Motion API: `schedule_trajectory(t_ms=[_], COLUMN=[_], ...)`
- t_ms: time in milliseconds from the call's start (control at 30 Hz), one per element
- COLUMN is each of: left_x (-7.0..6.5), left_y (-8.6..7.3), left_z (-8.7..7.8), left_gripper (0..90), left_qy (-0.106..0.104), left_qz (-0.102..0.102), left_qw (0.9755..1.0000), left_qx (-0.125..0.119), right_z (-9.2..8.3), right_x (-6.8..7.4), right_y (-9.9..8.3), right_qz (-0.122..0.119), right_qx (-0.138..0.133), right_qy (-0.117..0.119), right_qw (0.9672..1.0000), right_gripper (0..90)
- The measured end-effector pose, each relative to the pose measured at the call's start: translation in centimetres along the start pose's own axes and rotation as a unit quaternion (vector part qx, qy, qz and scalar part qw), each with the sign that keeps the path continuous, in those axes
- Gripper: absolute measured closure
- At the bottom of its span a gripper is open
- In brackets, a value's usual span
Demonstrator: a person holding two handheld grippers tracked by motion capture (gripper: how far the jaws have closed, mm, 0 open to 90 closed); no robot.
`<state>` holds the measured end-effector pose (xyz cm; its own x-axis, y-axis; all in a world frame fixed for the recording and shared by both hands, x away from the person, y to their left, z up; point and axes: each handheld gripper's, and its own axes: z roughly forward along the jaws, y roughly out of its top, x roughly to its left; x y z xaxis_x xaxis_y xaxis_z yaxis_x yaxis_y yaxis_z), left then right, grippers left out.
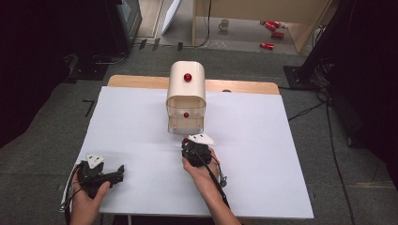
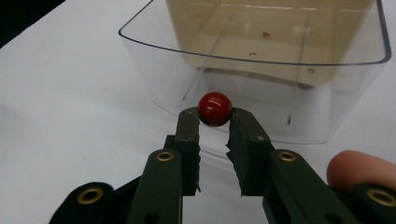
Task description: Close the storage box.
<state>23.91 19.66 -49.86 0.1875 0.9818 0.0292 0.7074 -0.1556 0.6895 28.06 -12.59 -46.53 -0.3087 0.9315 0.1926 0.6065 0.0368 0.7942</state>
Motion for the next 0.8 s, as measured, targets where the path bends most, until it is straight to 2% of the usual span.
schedule_trajectory(t_ms=[800], left_x=[0.0], left_y=[0.0], left_z=[0.0], left_gripper=[0.0], left_qy=[0.000], left_qz=[0.000], left_qw=[1.0000], left_qx=[0.000], right_z=[2.6], right_x=[-1.0], right_y=[2.1], right_qz=[0.002], right_qx=[0.001], right_qy=[-0.013], right_qw=[0.9999], right_gripper=[75.1])
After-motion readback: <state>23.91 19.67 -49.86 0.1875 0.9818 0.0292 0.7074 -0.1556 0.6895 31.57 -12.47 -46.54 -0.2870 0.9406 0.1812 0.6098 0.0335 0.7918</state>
